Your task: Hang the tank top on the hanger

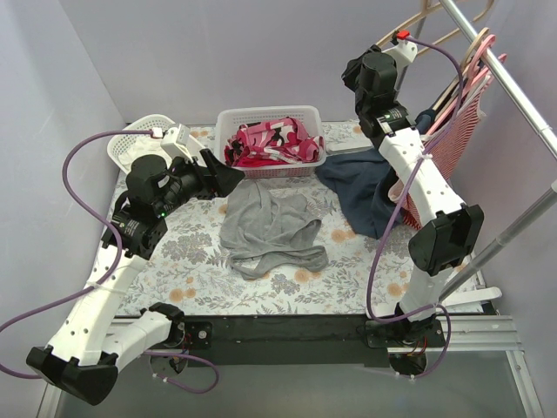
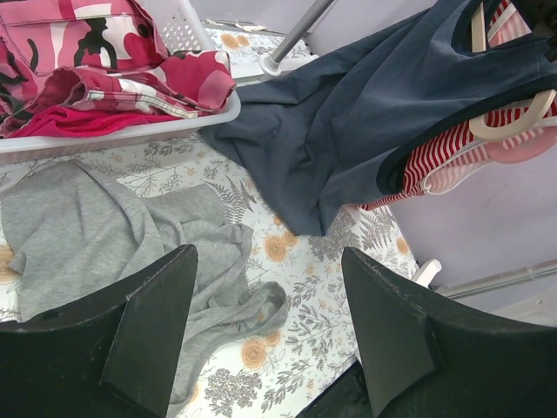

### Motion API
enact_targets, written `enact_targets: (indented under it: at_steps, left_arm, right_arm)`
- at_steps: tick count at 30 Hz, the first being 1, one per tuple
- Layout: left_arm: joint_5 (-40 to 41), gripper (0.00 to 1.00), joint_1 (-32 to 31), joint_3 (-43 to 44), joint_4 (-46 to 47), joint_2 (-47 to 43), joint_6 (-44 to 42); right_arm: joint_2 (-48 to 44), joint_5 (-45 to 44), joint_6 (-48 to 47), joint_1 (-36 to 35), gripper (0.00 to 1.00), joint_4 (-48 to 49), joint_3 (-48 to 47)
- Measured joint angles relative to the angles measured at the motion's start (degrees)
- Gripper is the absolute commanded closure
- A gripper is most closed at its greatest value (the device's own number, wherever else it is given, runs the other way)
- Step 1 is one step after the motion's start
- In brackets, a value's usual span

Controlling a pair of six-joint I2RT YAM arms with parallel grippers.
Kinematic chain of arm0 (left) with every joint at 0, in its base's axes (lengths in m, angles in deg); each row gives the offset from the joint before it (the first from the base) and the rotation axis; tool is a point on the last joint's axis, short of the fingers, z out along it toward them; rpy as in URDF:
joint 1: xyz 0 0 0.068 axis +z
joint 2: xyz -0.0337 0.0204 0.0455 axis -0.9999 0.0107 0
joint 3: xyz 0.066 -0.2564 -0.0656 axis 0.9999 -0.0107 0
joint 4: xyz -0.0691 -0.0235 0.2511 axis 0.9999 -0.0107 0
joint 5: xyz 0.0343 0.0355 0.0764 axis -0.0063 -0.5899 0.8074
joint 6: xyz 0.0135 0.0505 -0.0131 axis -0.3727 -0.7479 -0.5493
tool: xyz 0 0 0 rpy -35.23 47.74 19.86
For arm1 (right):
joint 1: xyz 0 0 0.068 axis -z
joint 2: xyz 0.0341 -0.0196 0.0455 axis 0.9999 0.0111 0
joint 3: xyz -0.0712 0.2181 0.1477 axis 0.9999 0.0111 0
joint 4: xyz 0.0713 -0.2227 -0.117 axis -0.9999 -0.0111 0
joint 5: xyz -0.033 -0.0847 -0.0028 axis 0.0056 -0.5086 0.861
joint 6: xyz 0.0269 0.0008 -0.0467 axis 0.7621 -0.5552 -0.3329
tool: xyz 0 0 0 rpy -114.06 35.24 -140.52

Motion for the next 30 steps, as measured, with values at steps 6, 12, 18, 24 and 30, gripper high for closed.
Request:
enact_targets:
  at_steps: [6, 12, 18, 24, 30]
  left_arm:
    - [0.0, 0.33, 0.0, 0.0, -0.1, 0.0, 0.0]
    - [0.0, 0.33, 0.0, 0.0, -0.2, -0.1, 0.0]
    - [0.2, 0.33, 0.0, 0.0, -0.6, -0.6, 0.0]
    - [0.4, 0.33, 0.0, 0.0, -1.2, -1.7, 0.0]
    - [0.5, 0.33, 0.0, 0.0, -1.4, -2.1, 0.0]
  right_arm:
    - [-1.0, -0.7, -1.6, -1.0, 0.84, 0.1, 0.1]
    - [-5.1, -1.8, -2.5, -3.3, 0.85, 0.2, 2.9]
    - [-10.8, -1.9, -3.3, -5.7, 0.85, 2.6, 9.6]
    - [-17.1, -2.1, -3.5, -8.2, 0.86, 5.1, 18.6]
    - [-23.4, -2.0, -3.1, -10.4, 0.87, 7.0, 26.8]
